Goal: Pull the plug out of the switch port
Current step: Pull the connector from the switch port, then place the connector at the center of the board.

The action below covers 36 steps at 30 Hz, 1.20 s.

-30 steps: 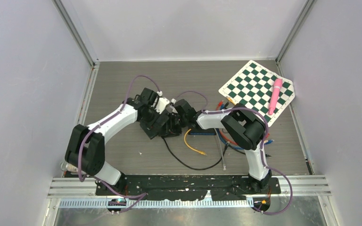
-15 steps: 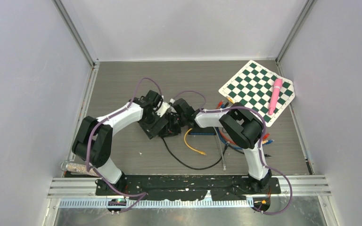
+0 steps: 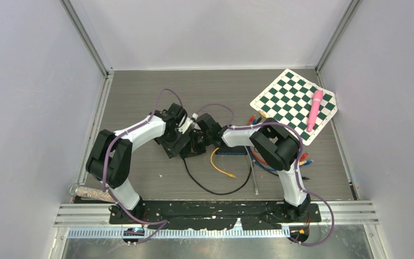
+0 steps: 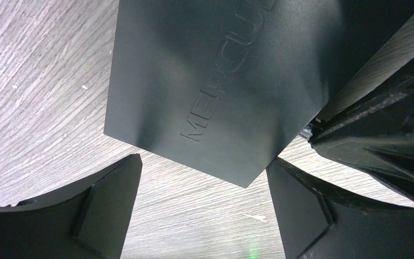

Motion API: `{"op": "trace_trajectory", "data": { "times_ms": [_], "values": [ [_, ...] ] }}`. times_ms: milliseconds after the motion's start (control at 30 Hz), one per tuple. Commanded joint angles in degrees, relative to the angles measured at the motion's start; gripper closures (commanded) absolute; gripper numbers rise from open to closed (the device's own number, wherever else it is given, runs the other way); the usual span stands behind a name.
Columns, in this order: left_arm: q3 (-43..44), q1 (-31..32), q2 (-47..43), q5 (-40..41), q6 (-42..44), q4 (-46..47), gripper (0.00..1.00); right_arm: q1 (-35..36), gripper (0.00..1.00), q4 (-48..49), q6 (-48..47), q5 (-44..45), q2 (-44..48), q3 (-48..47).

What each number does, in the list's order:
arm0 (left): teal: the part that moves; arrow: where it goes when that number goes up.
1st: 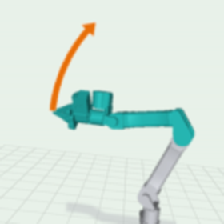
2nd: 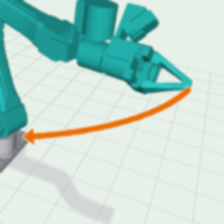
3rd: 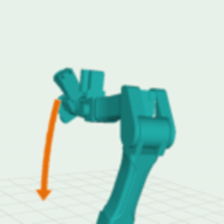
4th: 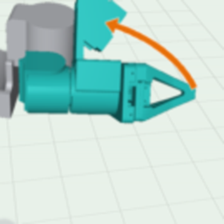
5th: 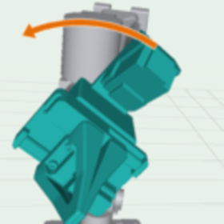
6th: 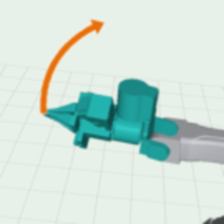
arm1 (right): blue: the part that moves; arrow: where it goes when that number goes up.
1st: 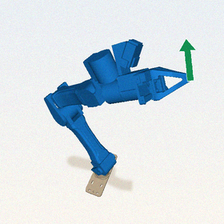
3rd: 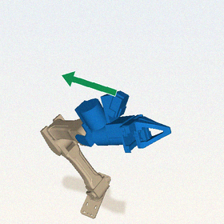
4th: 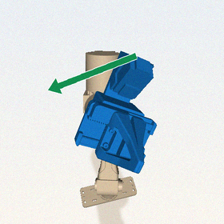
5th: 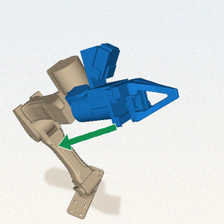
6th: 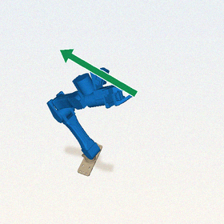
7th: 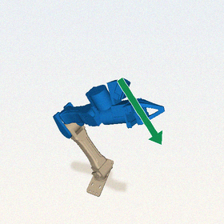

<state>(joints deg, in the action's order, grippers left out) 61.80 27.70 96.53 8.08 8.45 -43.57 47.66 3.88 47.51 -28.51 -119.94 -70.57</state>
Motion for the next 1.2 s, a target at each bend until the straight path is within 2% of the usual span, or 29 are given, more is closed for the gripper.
{"op": "trace_trajectory", "data": {
  "times_ms": [0,233,400,500,633,833,1000,1167],
  "values": [
    [2.2,0.4,1.9,3.3,-2.5,1.9,0.12,2.8,0.95,-2.3,-1.8,-3.0,1.6,4.6],
    [2.4,0.0,1.8,3.2,-3.4,2.2,0.13,2.2,0.95,6.1,3.2,-8.5,2.5,9.3],
    [0.9,0.0,-0.3,1.9,-3.6,3.3,0.05,0.8,0.95,9.2,5.0,-8.1,4.8,11.9],
    [-0.9,-0.2,-4.7,2.8,-6.1,7.2,0.01,-0.8,0.95,9.9,4.0,-6.1,8.0,13.1],
    [-1.6,-1.9,-11.5,3.3,-11.5,10.2,0.0,-3.7,0.95,11.4,4.2,-4.0,14.7,14.4],
    [-4.3,-5.7,-22.3,5.4,-17.7,13.2,0.0,-8.7,0.95,15.1,10.6,-1.9,21.8,14.3],
    [-6.3,-7.6,-28.0,3.5,-19.8,13.8,0.0,-12.9,0.95,15.3,14.7,3.6,22.6,11.8],
    [-8.8,-7.5,-31.2,1.7,-23.0,14.7,0.0,-16.9,0.95,12.6,16.7,11.7,17.9,8.8]
  ]
}}
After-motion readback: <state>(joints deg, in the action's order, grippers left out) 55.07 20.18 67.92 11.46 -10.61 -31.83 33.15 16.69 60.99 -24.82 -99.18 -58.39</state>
